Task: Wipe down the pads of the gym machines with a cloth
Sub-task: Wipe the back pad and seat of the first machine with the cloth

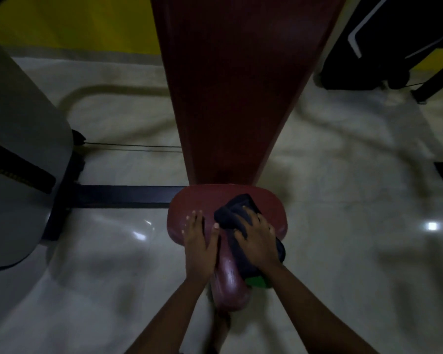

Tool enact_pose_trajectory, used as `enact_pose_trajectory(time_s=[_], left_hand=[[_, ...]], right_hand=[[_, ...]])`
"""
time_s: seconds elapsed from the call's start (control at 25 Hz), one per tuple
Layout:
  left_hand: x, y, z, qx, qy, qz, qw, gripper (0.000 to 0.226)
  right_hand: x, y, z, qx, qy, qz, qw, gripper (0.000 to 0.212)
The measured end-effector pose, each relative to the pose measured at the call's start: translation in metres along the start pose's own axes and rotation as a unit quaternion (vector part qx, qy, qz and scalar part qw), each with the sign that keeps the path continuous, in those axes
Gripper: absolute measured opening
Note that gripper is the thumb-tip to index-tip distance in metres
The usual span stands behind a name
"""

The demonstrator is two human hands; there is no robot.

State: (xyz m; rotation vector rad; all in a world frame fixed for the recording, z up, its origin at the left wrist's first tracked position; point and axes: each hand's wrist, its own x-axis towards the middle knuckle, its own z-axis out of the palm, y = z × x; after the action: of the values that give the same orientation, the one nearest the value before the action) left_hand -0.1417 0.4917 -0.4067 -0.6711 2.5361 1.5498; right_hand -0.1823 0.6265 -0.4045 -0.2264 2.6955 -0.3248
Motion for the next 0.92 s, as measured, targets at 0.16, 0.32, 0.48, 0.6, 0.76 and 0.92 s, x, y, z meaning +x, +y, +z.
enact_pose_trajectory(time_s=[0.16, 0.32, 0.48, 0.6, 0.76, 0.92], left_hand=[[0.027, 0.005, 0.021, 0.155, -0.051, 0.133, 0.978, 0.075], [0.047, -0.006, 0.028, 0.298, -0.067, 0.180, 0.935, 0.085], [0.047, -0.009, 0.033, 0.320, -0.050, 0.176, 0.930, 0.080], [0.049, -0.013, 0.033, 0.338, -0.042, 0.182, 0.922, 0.073], [0.051, -0.017, 0.033, 0.346, -0.047, 0.187, 0.918, 0.067], [0.051, -0.015, 0.033, 0.352, -0.035, 0.209, 0.912, 0.059]], right_hand=[[0.056, 0.049, -0.012, 0.004, 0.045, 0.059, 0.997, 0.057], [0.061, 0.039, -0.008, -0.034, 0.038, 0.005, 0.999, 0.062], [0.096, 0.029, -0.015, -0.044, 0.035, -0.130, 0.990, 0.055], [0.161, 0.007, -0.026, -0.094, -0.079, -0.180, 0.976, 0.048], [0.183, -0.010, -0.019, -0.083, -0.110, -0.242, 0.960, 0.051], [0.173, 0.059, -0.024, -0.013, -0.079, -0.199, 0.977, 0.051]])
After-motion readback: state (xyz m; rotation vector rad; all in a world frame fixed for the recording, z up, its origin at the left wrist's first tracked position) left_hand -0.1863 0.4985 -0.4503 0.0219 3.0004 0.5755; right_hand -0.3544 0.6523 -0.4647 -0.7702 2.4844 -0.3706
